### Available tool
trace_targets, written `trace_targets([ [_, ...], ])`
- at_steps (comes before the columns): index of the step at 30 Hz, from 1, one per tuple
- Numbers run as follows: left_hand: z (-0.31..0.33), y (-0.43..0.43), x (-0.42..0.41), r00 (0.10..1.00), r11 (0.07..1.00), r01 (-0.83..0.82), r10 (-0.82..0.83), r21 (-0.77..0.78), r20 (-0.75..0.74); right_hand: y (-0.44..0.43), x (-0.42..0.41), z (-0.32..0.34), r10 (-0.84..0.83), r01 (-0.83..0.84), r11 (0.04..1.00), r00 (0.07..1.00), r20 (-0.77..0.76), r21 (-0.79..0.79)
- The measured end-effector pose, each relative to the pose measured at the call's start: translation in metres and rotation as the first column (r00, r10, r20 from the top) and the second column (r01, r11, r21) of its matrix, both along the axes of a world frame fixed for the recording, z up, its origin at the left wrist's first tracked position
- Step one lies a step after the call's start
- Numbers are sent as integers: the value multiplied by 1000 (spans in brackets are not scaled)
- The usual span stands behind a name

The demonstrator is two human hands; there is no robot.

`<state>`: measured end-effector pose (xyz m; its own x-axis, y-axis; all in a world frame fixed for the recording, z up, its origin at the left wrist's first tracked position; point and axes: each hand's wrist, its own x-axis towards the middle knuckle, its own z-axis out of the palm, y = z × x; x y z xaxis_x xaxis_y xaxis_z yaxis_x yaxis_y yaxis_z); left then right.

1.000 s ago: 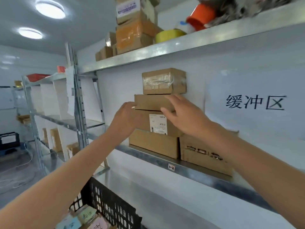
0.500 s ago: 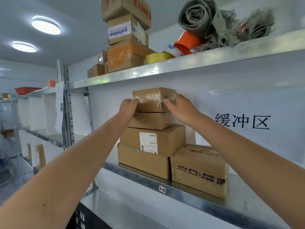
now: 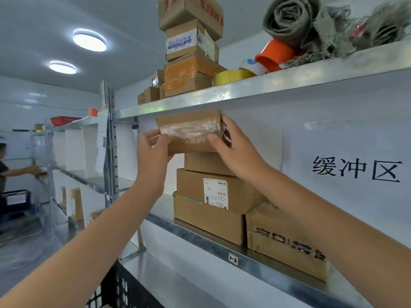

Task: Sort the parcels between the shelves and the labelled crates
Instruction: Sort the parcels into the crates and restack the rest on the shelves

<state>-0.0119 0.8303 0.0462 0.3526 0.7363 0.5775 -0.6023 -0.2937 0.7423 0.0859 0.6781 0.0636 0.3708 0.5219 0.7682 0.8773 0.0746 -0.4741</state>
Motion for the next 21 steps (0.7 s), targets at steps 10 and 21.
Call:
trace_targets([
  [10,-94,28,-90,938,944,-329,321,-41,-131,67,-51,-81,164,-172,985,954,-251,-11],
  [21,-229,70,-162,887,813,-429,298,-393,-352,146,-75,-213,245,-383,913,790,-563,-140],
])
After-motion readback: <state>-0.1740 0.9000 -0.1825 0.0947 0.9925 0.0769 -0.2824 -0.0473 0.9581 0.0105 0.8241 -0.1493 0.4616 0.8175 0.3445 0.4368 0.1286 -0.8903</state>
